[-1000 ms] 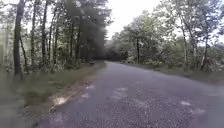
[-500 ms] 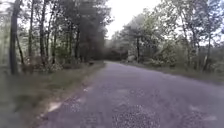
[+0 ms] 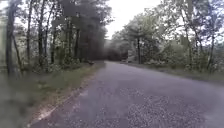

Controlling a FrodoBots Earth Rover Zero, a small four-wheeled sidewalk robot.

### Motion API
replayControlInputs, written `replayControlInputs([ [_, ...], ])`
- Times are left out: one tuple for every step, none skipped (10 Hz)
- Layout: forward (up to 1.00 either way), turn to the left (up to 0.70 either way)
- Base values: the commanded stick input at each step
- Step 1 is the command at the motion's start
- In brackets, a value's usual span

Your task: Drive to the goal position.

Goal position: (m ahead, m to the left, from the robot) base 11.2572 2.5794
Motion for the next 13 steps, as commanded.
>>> replayControlInputs([
  [0.45, 0.00],
  [0.45, 0.00],
  [0.45, 0.00],
  [0.45, 0.00],
  [0.45, 0.00],
  [0.45, 0.00],
  [0.43, 0.00],
  [0.09, 0.00],
  [0.00, 0.00],
  [0.00, 0.00],
  [0.00, 0.00],
  [0.00, 0.00],
  [0.00, 0.00],
])
